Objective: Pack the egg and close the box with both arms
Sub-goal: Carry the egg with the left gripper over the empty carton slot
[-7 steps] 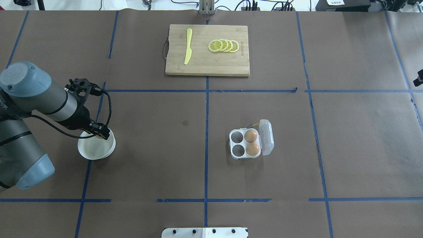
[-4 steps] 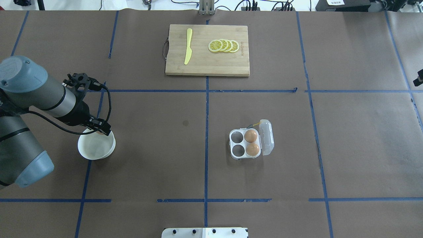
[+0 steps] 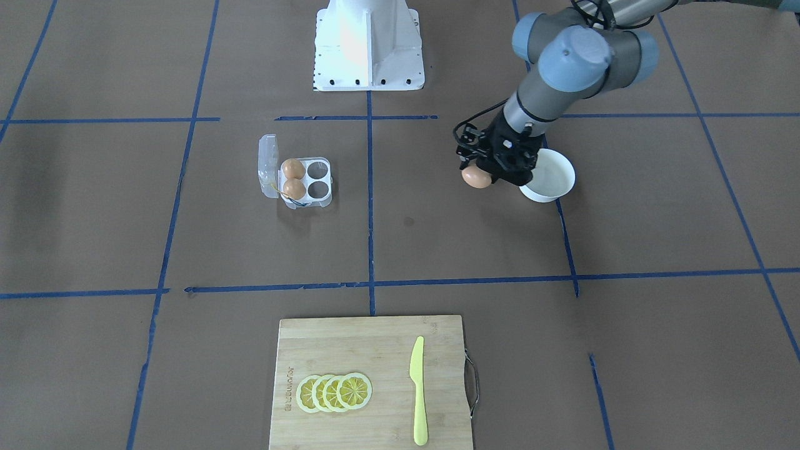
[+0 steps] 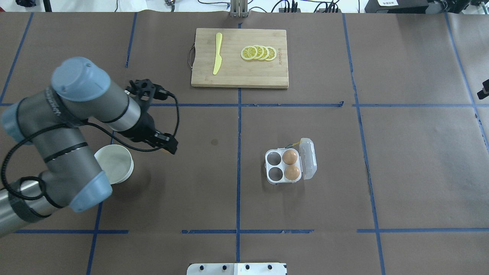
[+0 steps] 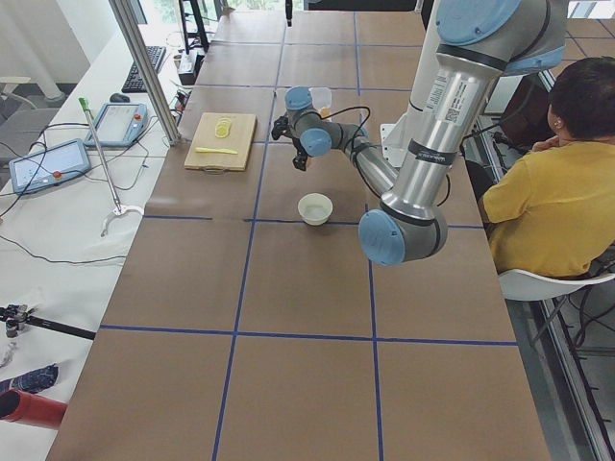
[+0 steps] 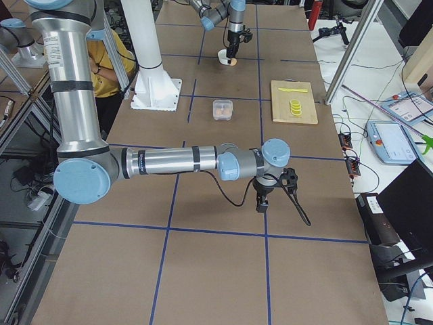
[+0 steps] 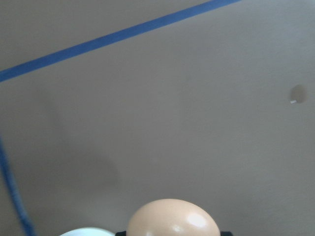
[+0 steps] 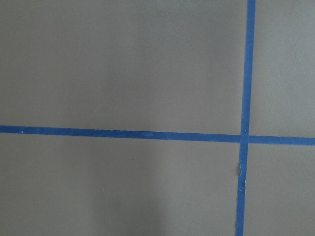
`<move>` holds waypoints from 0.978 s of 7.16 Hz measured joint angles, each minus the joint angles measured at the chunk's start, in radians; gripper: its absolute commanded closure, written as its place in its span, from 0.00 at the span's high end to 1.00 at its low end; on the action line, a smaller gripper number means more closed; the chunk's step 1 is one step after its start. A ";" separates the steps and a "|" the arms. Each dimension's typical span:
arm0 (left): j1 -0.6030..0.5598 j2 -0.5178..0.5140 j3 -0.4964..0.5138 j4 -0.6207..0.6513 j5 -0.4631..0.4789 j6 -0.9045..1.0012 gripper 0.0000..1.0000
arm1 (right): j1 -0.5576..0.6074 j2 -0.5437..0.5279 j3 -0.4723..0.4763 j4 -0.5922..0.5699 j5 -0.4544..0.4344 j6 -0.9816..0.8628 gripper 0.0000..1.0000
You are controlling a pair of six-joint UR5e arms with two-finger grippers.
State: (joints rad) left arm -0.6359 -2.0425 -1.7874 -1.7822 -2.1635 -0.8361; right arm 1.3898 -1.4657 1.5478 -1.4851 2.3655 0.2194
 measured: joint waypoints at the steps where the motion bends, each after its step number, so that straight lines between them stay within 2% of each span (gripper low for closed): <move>1: 0.053 -0.075 0.038 -0.002 0.005 -0.077 0.00 | 0.000 0.000 0.001 0.000 0.002 0.000 1.00; 5: 0.203 -0.362 0.247 -0.018 0.098 -0.253 0.00 | 0.000 -0.001 0.002 0.000 0.015 0.000 1.00; 7: 0.219 -0.416 0.286 -0.026 0.112 -0.268 0.00 | 0.000 -0.001 0.002 0.000 0.017 0.000 1.00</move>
State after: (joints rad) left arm -0.4166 -2.4586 -1.5018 -1.8084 -2.0519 -1.1043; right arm 1.3898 -1.4665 1.5494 -1.4849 2.3825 0.2194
